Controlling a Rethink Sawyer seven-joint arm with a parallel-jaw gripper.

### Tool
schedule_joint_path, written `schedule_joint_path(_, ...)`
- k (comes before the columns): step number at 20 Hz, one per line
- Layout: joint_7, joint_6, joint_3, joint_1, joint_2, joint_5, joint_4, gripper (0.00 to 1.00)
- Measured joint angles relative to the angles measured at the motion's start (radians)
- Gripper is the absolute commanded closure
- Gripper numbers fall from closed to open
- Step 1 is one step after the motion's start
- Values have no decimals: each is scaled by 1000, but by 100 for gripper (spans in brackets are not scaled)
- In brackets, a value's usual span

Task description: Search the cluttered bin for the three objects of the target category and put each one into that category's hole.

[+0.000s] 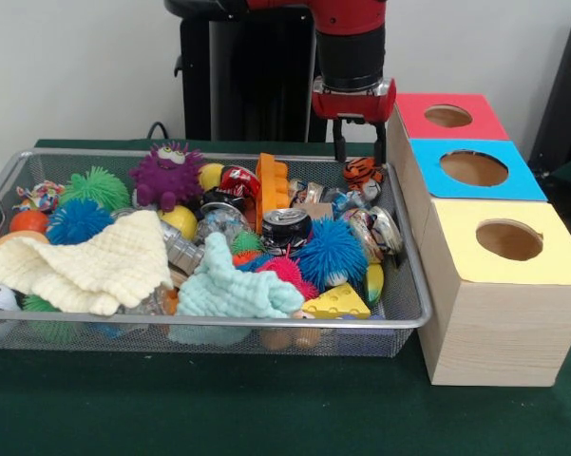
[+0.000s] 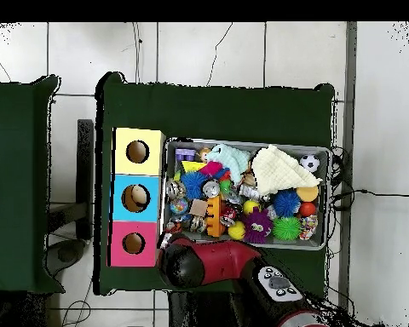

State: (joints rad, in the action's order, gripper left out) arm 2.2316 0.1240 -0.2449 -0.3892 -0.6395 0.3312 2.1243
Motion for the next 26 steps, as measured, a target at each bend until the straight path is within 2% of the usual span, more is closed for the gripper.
schedule_joint_path(10, 0, -50, 4, 1, 6, -1, 10, 0)
schedule_joint_path(15, 0, -124, 8, 11, 42, -8, 7, 0)
schedule_joint_path(26, 0, -171, 29, 27, 44, -8, 18, 0)
